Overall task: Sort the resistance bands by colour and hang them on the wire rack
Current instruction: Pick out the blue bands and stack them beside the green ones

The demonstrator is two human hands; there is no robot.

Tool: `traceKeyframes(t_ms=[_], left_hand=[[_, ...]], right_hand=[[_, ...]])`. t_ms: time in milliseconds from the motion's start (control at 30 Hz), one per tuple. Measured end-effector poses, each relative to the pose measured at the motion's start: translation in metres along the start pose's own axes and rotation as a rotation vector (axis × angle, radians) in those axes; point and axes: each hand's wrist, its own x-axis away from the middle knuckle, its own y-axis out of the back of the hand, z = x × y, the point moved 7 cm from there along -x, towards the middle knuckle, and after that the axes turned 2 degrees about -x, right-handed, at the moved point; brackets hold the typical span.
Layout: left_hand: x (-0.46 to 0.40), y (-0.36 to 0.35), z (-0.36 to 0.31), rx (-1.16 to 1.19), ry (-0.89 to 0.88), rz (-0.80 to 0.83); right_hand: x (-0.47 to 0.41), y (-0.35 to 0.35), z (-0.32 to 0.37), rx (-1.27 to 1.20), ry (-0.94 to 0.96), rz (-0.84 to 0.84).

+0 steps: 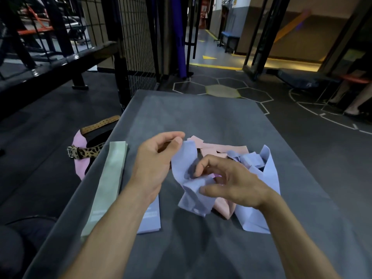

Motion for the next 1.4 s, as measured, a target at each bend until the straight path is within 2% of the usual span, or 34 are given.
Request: traceKeyframes(t_ms=[67, 167, 400, 467, 533, 633, 733, 800, 867, 967, 1100, 1167, 1267, 1400], left_hand=[[0.003, -0.003, -0.006, 0.021, -0.052, 0.006], [0.008, -0.008, -0.016, 0.048, -0.120, 0.003], [0.011, -0.014, -0.028, 0.104, -0.187, 0.015], [0.009, -0.016, -0.029, 0.175, -0.151, 0.079], [0.007, -0.019, -0.028, 0.200, -0.122, 0.204], [0.011, -0.029, -0.027, 0.141, -0.122, 0.363], [0.015, -0.033, -0.028, 0.134, -0.152, 0.391], [0.014, -0.029, -0.031, 0.170, -0.170, 0.334], [0.011, -0.023, -0.032, 0.234, -0.148, 0.243], [0.008, -0.012, -0.036, 0.129, -0.236, 0.091], [0.008, -0.007, -0.037, -0.089, -0.344, -0.009], [0.008, -0.008, -0.036, -0.087, -0.347, 0.001], [0.010, -0.012, -0.037, -0.090, -0.326, 0.049], [0.014, -0.025, -0.028, -0.093, -0.202, 0.327]], right_hand=[[0.002, 0.004, 0.002, -0.148, -0.028, -0.071], [-0.002, 0.012, 0.012, -0.257, 0.052, -0.281], [-0.009, 0.000, 0.018, -0.464, 0.132, -0.457], [-0.010, 0.001, 0.018, -0.678, 0.087, -0.395], [-0.012, -0.006, 0.022, -0.869, 0.045, -0.247], [-0.012, -0.023, 0.026, -1.019, -0.054, -0.055], [-0.009, -0.040, 0.029, -1.147, -0.158, 0.139], [-0.008, -0.044, 0.029, -1.120, -0.185, 0.197], [-0.011, -0.041, 0.020, -0.990, -0.216, 0.131], [-0.014, -0.025, 0.006, -0.887, -0.235, -0.077], [-0.008, 0.000, 0.016, -0.667, -0.076, -0.363], [-0.003, 0.006, 0.031, -0.503, 0.060, -0.467], [0.003, 0.009, 0.040, -0.338, 0.142, -0.593], [0.011, 0.023, 0.059, -0.223, 0.237, -0.642]])
